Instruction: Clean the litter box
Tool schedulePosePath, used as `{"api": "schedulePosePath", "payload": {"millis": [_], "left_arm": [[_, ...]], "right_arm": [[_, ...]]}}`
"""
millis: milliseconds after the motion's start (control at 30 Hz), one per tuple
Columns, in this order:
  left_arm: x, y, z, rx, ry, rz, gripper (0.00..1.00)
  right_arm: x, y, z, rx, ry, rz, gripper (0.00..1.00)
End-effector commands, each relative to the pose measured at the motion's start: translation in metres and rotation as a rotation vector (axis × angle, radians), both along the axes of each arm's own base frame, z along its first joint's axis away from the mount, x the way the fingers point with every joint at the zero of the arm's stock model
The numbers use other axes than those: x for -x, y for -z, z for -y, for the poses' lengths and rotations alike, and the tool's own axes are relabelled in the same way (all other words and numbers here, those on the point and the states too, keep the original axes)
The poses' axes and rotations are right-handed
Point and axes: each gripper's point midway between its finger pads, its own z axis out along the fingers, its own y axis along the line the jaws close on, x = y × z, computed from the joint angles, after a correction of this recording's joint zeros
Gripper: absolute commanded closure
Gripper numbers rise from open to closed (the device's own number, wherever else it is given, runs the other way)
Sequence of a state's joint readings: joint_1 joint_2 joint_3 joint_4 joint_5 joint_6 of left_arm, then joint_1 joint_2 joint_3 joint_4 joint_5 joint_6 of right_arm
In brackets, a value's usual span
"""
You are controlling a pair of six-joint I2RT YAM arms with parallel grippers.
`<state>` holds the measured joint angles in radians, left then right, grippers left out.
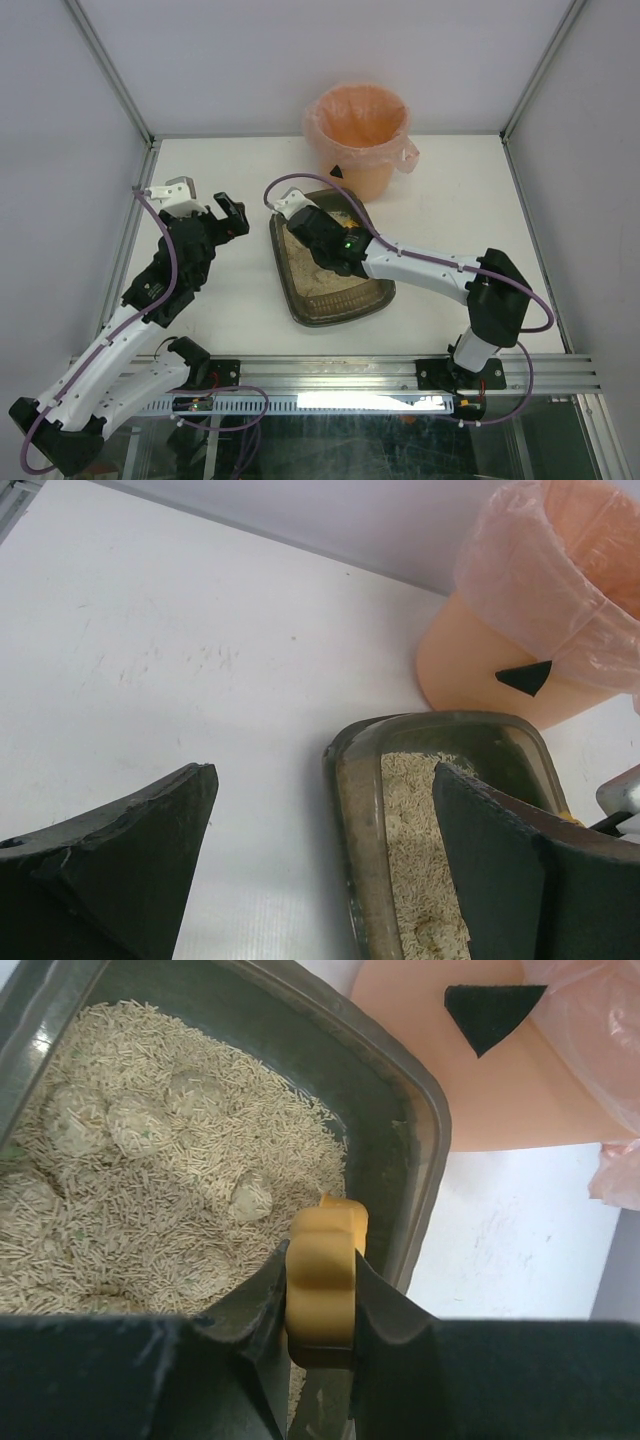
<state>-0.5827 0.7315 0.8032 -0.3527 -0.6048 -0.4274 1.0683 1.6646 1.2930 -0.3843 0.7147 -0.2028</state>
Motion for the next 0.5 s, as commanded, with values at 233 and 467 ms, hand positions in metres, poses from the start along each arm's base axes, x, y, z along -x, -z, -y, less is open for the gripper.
{"api": "schedulePosePath", "payload": {"millis": [233, 467], "left_arm": [[-0.004, -0.004, 0.004, -0.015, 0.015, 0.014, 0.06], [-0.005, -0.003, 0.006, -0.015, 0.025, 0.009, 0.06]], "right_arm": [[-0.004, -0.029, -0.01, -0.434, 0.043, -0.15, 1.0], [-0.013, -0.041, 0.008, -0.672, 0.101, -0.196, 1.0]]}}
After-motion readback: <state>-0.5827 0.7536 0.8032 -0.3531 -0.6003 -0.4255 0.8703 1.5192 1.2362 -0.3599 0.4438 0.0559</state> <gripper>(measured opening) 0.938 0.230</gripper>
